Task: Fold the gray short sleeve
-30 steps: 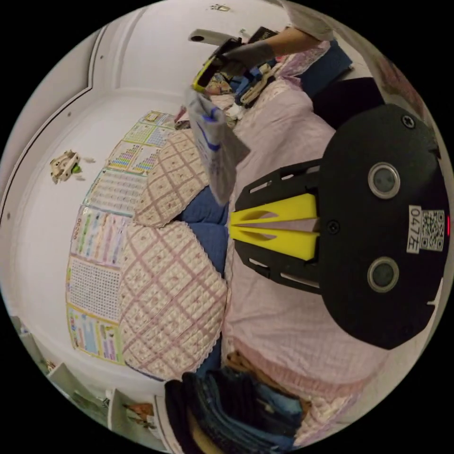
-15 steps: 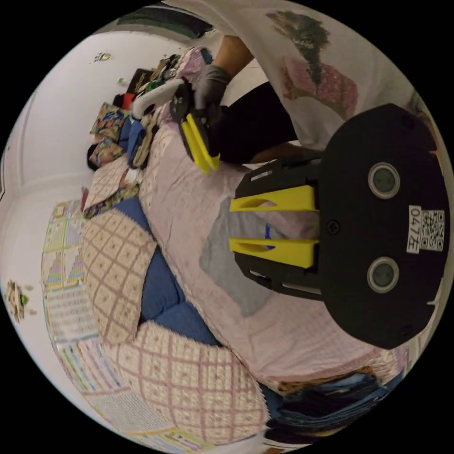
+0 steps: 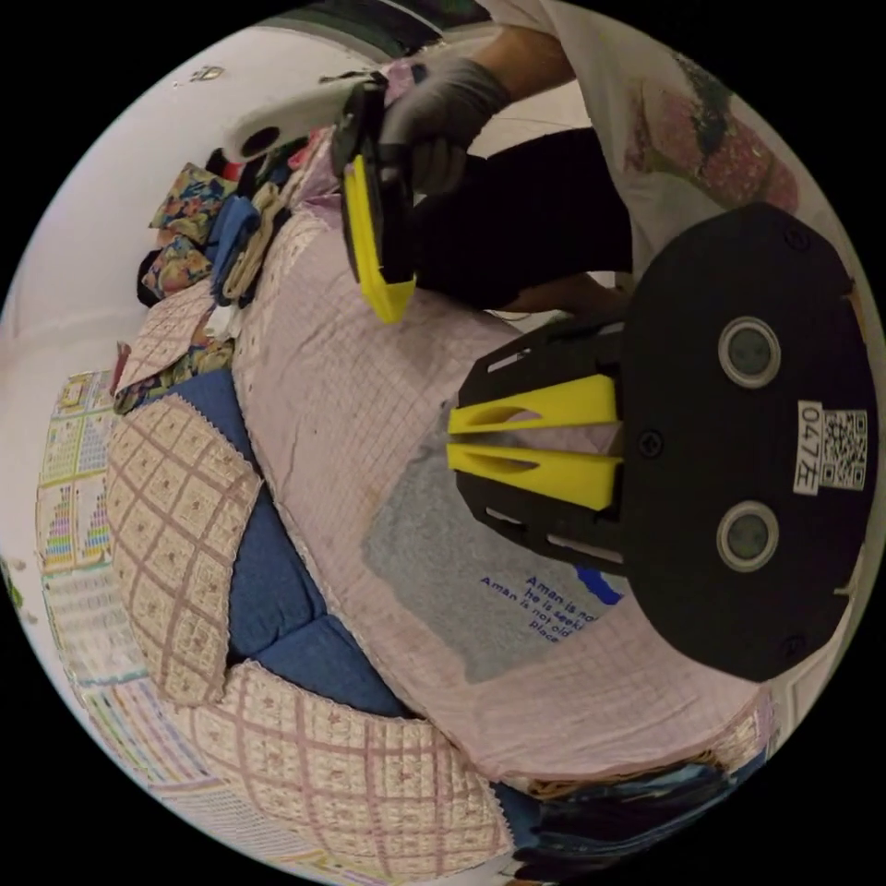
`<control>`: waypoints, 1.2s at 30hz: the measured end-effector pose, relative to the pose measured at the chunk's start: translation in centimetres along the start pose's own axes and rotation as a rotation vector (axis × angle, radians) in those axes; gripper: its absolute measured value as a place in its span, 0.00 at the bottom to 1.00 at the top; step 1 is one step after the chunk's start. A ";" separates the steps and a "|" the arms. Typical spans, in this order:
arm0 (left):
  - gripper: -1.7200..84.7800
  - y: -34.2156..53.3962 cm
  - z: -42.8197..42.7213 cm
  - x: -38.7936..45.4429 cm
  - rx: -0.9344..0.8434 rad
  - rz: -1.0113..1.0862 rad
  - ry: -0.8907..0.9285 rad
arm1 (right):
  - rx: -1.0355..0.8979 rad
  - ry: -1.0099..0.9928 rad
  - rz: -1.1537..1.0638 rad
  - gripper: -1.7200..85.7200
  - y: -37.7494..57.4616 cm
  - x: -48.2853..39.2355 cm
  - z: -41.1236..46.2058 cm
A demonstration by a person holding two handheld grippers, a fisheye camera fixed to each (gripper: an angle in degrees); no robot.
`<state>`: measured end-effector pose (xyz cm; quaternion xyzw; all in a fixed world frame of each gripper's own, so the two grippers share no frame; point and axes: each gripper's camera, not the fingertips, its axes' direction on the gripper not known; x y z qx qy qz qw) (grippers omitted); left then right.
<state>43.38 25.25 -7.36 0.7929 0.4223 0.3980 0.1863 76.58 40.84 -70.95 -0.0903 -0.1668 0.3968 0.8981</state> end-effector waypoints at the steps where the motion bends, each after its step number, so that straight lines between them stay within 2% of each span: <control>1: 0.02 0.6 -0.1 -0.7 0.017 -0.025 0.017 | -0.005 -0.008 0.007 0.03 0.1 0.3 0.5; 5: 0.01 6.3 -2.6 -7.8 0.208 -0.277 0.141 | -0.043 -0.004 -0.018 0.06 -0.4 0.5 2.8; 8: 0.01 12.7 -5.4 -13.0 0.368 -0.476 0.157 | -0.075 0.007 -0.016 0.08 -0.8 0.7 5.2; 12: 0.01 21.8 -9.7 -15.9 0.480 -0.647 -0.065 | -0.152 -0.039 -0.013 0.07 -0.7 0.9 8.1; 14: 0.01 24.9 -10.8 -16.3 0.499 -0.693 -0.151 | -0.181 -0.010 -0.014 0.03 -0.7 0.9 9.2; 18: 0.01 29.2 -12.0 -16.8 0.502 -0.713 -0.256 | 0.050 -0.001 -0.047 0.02 -1.7 0.8 4.5; 23: 0.01 30.4 -12.6 -16.0 0.582 -0.654 -0.219 | 0.363 -0.039 -0.082 0.01 -2.6 1.0 -7.3; 26: 0.01 29.9 -11.3 -17.3 0.640 -0.638 -0.084 | 0.390 0.055 -0.101 0.01 -3.2 1.5 -11.4; 32: 0.01 21.0 -2.2 -25.6 0.594 -0.578 0.153 | 0.344 0.302 -0.119 0.01 -9.0 6.5 -9.6; 36: 0.01 14.1 0.1 -28.2 0.637 -0.507 0.063 | 0.465 0.280 -0.132 0.01 -10.8 8.9 -10.3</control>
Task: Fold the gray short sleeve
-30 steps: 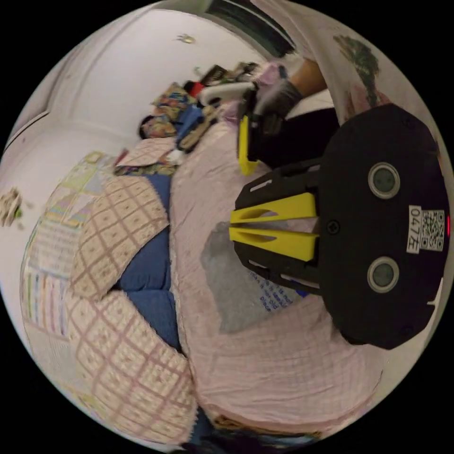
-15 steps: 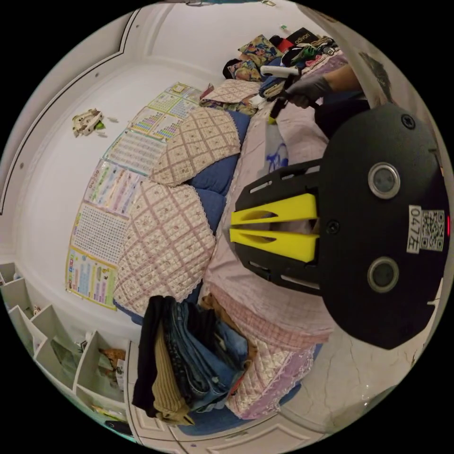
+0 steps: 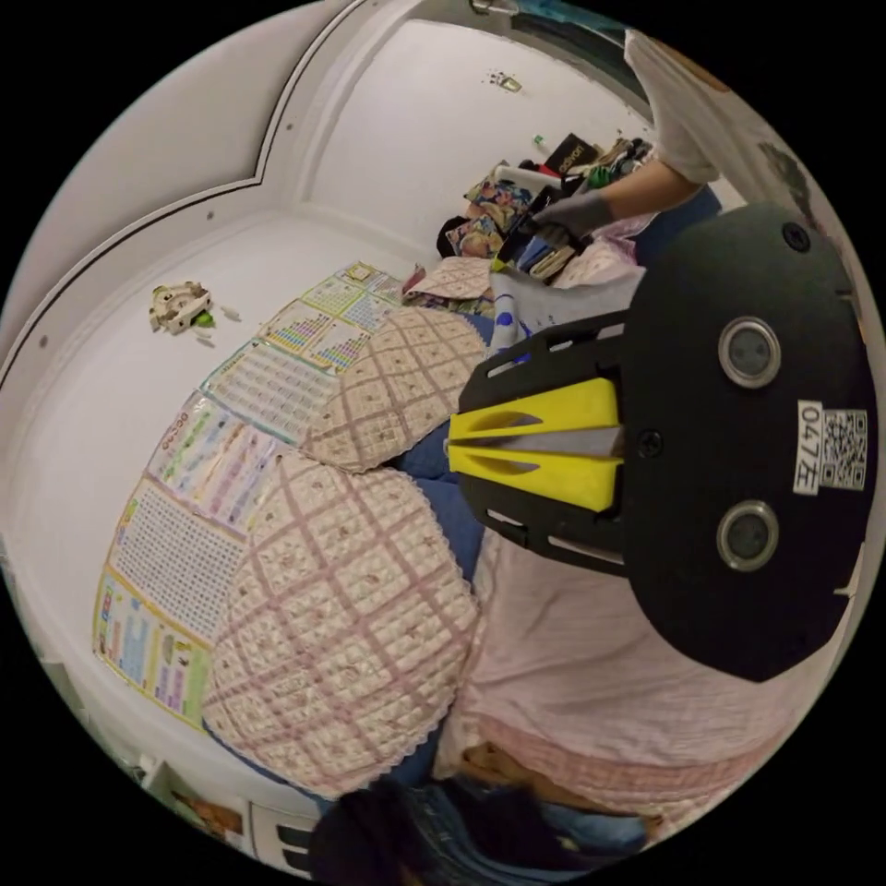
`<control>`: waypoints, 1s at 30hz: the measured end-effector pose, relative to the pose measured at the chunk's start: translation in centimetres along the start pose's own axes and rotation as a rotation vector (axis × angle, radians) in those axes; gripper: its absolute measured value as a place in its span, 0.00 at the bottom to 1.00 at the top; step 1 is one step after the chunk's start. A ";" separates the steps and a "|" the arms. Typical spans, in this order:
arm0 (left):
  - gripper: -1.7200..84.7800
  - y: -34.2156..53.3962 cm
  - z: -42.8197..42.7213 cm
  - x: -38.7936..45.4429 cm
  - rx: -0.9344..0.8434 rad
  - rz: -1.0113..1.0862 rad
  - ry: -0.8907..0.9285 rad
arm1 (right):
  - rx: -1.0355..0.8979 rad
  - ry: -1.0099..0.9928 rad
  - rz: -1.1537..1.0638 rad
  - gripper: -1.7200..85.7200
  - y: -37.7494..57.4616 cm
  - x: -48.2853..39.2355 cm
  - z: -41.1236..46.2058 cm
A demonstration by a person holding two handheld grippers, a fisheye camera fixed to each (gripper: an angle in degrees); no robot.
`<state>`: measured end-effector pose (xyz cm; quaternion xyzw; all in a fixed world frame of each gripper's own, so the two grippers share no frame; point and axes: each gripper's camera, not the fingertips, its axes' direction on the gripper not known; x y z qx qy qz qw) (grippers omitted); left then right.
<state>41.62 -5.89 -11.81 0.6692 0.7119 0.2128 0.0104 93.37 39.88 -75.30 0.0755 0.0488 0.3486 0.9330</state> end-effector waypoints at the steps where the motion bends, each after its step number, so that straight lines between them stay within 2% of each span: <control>1: 0.01 -0.3 0.5 0.2 0.005 0.014 -0.012 | 0.023 -0.019 0.000 0.01 0.0 0.6 -0.1; 4: 0.01 0.1 2.6 0.5 -0.045 0.073 -0.062 | 0.002 -0.022 0.006 0.01 2.2 1.6 0.6; 6: 0.01 2.6 5.0 -0.9 -0.173 0.055 -0.121 | -0.074 -0.013 0.004 0.01 4.8 1.9 2.0; 9: 0.01 7.2 7.8 -3.9 -0.346 -0.013 -0.160 | -0.229 -0.046 0.002 0.02 10.5 2.1 4.8; 10: 0.01 8.1 8.5 -4.6 -0.391 -0.027 -0.165 | -0.316 -0.063 0.005 0.02 13.0 2.1 6.1; 12: 0.02 11.1 10.9 -7.2 -0.600 -0.065 -0.236 | -0.470 -0.060 0.022 0.03 16.6 2.2 8.1; 13: 0.02 11.4 10.9 -7.7 -0.631 -0.078 -0.267 | -0.552 -0.030 0.039 0.04 18.7 2.4 9.1; 16: 0.04 9.9 8.1 -8.9 -0.586 -0.098 -0.268 | -0.568 0.003 0.055 0.07 19.9 3.4 9.2; 19: 0.05 5.3 6.2 -8.3 -0.543 -0.024 -0.300 | -0.490 -0.005 0.022 0.08 17.5 3.9 9.5; 21: 0.05 1.4 5.6 -6.8 -0.495 0.065 -0.317 | -0.514 -0.020 -0.036 0.08 15.3 3.5 11.4; 26: 0.07 -3.9 7.9 -5.0 -0.492 0.198 -0.258 | -0.635 -0.080 -0.209 0.09 11.5 1.7 21.3; 30: 0.08 -6.8 10.8 -4.6 -0.545 0.249 -0.190 | -0.751 -0.138 -0.259 0.07 11.6 0.1 27.8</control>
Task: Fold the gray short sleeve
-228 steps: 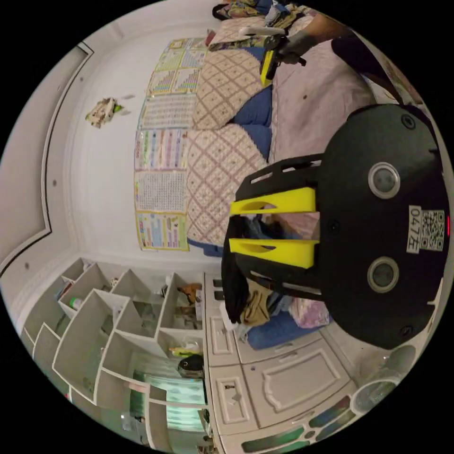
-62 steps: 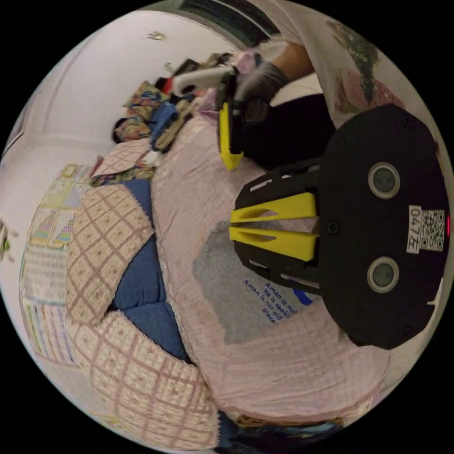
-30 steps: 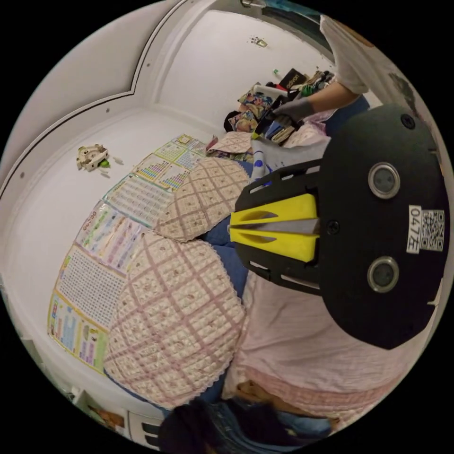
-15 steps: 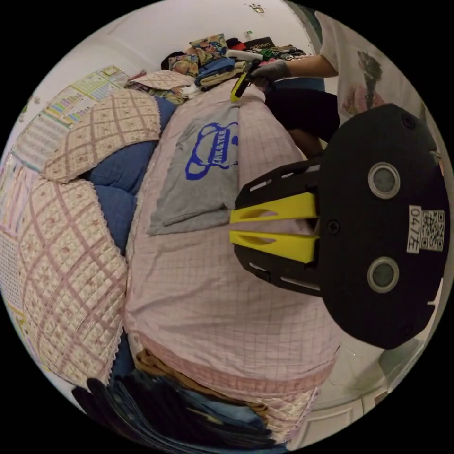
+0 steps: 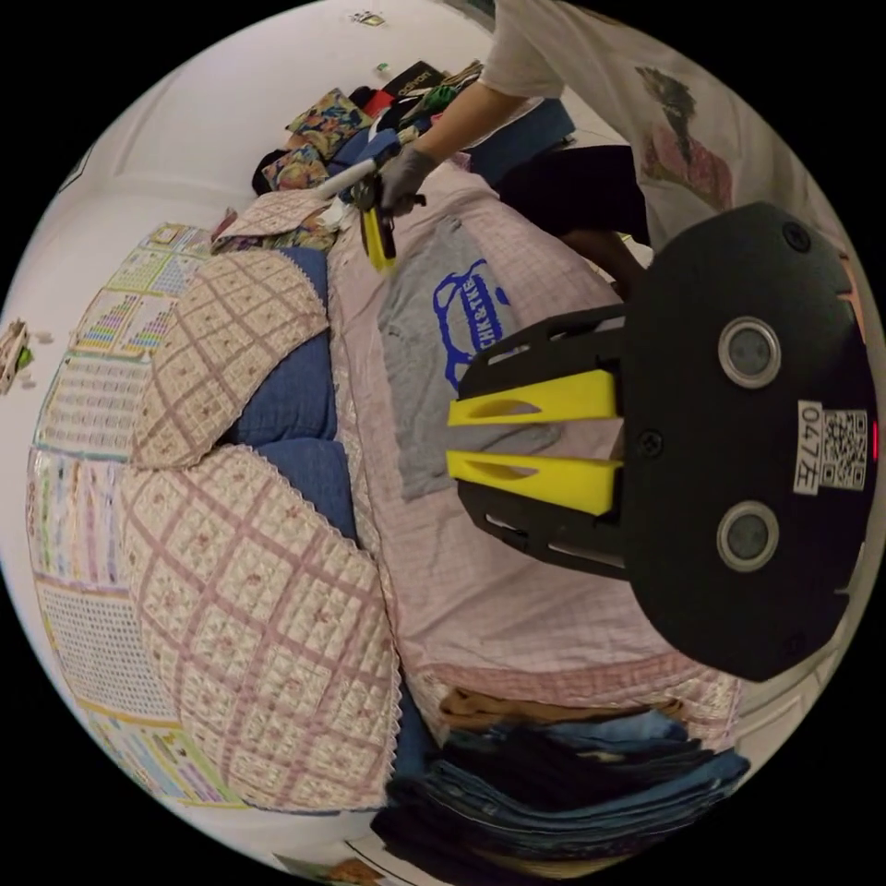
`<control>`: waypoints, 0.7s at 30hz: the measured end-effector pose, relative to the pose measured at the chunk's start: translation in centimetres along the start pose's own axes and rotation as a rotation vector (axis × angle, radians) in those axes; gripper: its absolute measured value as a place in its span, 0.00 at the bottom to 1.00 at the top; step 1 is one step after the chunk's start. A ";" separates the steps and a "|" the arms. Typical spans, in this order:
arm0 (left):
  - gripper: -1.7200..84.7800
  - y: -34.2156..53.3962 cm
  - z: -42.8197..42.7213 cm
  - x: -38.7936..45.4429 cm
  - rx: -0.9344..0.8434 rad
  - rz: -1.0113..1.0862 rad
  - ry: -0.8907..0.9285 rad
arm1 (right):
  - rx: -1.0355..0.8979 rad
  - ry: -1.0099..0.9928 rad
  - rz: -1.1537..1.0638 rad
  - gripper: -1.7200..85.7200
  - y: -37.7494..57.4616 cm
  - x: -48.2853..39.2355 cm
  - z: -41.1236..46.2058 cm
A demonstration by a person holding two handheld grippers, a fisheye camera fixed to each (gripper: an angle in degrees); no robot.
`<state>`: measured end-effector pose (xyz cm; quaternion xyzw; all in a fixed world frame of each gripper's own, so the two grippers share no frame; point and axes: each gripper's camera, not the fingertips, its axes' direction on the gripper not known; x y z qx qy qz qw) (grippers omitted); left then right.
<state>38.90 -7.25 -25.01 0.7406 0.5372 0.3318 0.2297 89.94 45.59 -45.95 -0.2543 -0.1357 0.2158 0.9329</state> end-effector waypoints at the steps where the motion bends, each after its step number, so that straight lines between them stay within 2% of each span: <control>1: 0.08 -0.4 0.0 0.0 -0.004 0.005 0.006 | -0.046 -0.001 -0.017 0.05 -0.9 -0.4 1.4; 3: 0.07 -1.9 -0.4 -0.4 -0.012 0.019 0.029 | -0.076 0.001 -0.062 0.02 -1.4 -1.7 2.2; 6: 0.06 -2.8 -1.2 -1.2 -0.031 0.021 0.023 | 0.053 0.037 -0.188 0.01 0.3 -6.2 -0.4; 8: 0.06 -3.2 -1.5 -1.8 -0.053 0.024 0.028 | 0.141 -0.030 -0.400 0.01 3.3 -10.9 -2.9; 11: 0.06 -3.8 -1.6 -2.7 -0.091 0.027 0.056 | 0.103 -0.047 -0.588 0.01 7.2 -15.9 -3.4; 16: 0.06 -5.2 -0.9 -3.2 -0.149 0.029 0.095 | 0.020 0.030 -0.591 0.02 10.1 -19.2 -2.4; 21: 0.07 -6.9 -1.3 -3.0 -0.199 0.058 0.105 | 0.155 0.038 -0.540 0.06 9.4 -20.6 -4.4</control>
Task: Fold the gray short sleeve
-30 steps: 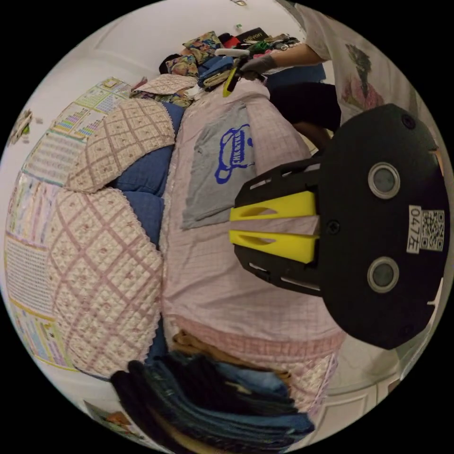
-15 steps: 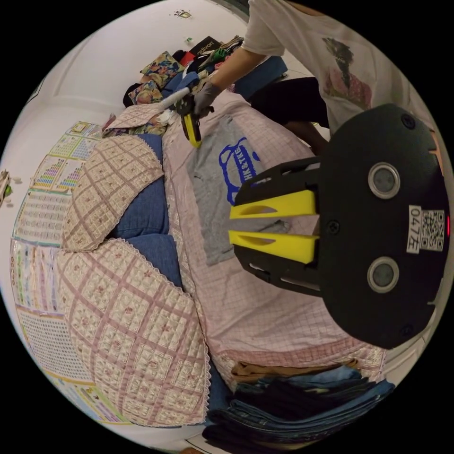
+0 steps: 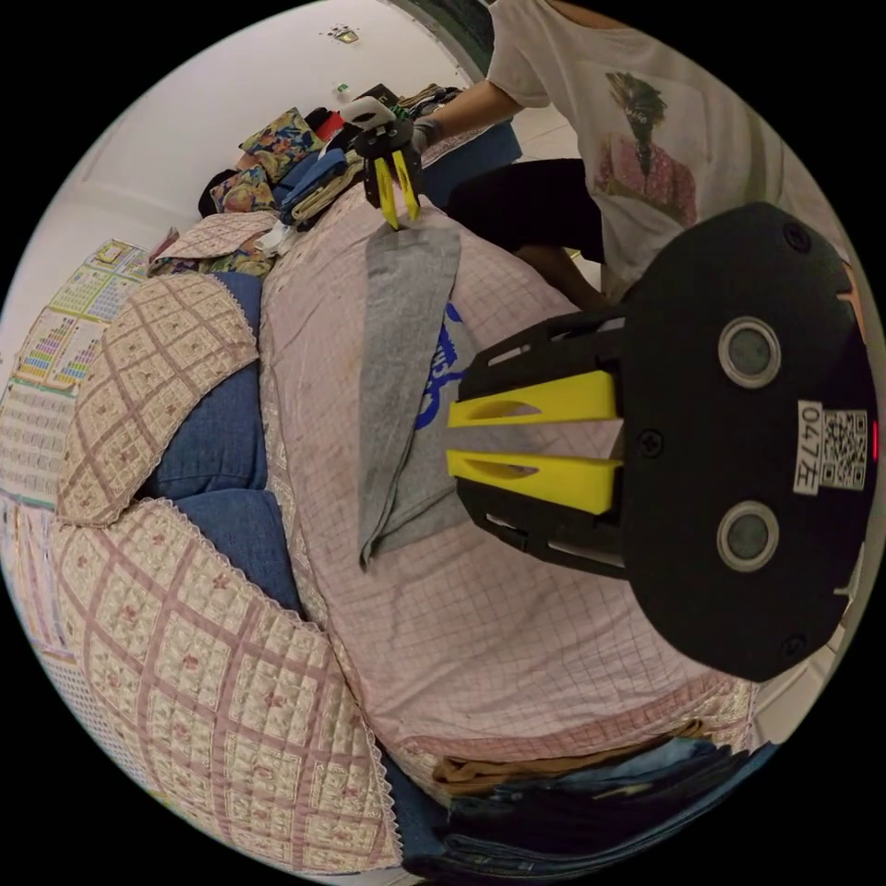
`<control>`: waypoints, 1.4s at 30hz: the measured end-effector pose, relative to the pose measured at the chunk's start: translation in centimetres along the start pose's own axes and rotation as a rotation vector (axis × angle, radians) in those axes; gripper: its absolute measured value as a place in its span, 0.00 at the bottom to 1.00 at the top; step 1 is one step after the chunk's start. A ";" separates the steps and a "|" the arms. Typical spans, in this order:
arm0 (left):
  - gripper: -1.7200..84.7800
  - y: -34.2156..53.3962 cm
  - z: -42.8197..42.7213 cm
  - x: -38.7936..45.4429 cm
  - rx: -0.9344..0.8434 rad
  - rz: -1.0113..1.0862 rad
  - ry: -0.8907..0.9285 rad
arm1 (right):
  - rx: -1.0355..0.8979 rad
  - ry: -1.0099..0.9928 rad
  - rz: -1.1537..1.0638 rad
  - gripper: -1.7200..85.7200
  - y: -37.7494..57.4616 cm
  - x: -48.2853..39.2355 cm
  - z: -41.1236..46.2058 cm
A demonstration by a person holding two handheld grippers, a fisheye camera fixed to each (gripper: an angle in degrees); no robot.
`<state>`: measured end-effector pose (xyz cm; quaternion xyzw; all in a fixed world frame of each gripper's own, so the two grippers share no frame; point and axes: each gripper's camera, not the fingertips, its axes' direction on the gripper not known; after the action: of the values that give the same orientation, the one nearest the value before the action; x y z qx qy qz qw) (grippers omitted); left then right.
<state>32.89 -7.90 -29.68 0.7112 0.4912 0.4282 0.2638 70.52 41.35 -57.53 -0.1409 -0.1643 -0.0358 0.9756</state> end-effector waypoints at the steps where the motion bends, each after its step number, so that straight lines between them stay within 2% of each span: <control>1: 0.07 -0.2 -0.3 0.0 0.000 0.000 0.000 | 0.029 -0.011 -0.029 0.07 -0.9 -0.3 -0.3; 3: 0.06 -0.7 -1.7 0.0 0.010 -0.006 0.004 | 0.028 -0.073 -0.119 0.09 -2.5 -1.2 -0.1; 6: 0.06 -0.7 -4.0 0.6 0.041 0.001 -0.008 | -0.135 -0.205 -0.289 0.11 -4.3 -3.4 2.0; 9: 0.05 -0.3 -5.8 1.3 0.045 0.023 -0.068 | -0.286 -0.139 -0.423 0.08 -4.3 -5.9 3.9; 12: 0.04 -0.2 -6.9 1.3 0.018 0.036 -0.096 | -0.260 -0.035 -0.450 0.03 -4.1 -6.0 2.8; 15: 0.04 -0.2 -7.9 0.7 0.018 0.027 -0.084 | -0.132 -0.159 -0.300 0.03 -5.0 -1.6 -0.5; 17: 0.04 -0.5 -8.4 0.4 0.021 0.021 -0.070 | -0.004 -0.188 -0.075 0.02 -5.1 4.5 -2.5; 18: 0.04 -0.7 -8.7 0.3 0.023 0.018 -0.065 | 0.020 -0.162 0.014 0.02 -4.9 6.4 -2.7; 20: 0.03 -1.0 -9.0 0.2 0.025 0.016 -0.064 | 0.095 0.047 0.516 0.03 -2.3 14.2 -3.4; 22: 0.03 -1.2 -9.4 0.1 0.022 0.015 -0.066 | 0.155 0.107 0.791 0.06 0.7 17.6 -4.2; 24: 0.03 -1.3 -9.9 0.0 0.011 0.016 -0.074 | 0.233 0.127 0.854 0.08 2.3 17.8 -5.7; 27: 0.03 -1.2 -10.6 -0.5 -0.005 0.014 -0.074 | 0.251 0.188 0.684 0.07 2.0 14.4 -7.5; 30: 0.03 -1.4 -11.2 -1.0 -0.010 0.010 -0.062 | 0.172 0.015 0.390 0.06 0.1 10.3 -7.5; 32: 0.03 -1.5 -11.5 -1.0 -0.008 0.007 -0.056 | 0.048 -0.091 0.137 0.07 -1.6 5.9 -6.9; 35: 0.03 -1.7 -12.2 -0.5 -0.005 0.012 -0.046 | -0.106 -0.031 -0.070 0.08 -2.6 0.8 -6.1; 38: 0.03 -1.7 -13.2 0.2 -0.020 0.027 -0.056 | -0.190 0.082 -0.091 0.08 -2.6 -1.2 -6.2; 42: 0.02 -1.4 -15.5 0.8 -0.029 0.039 -0.085 | -0.159 0.101 -0.011 0.07 -1.6 -1.7 -9.0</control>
<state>18.93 -7.38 -22.85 0.7344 0.4594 0.4095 0.2863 71.55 37.33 -65.80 -0.2148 -0.1121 -0.0610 0.9683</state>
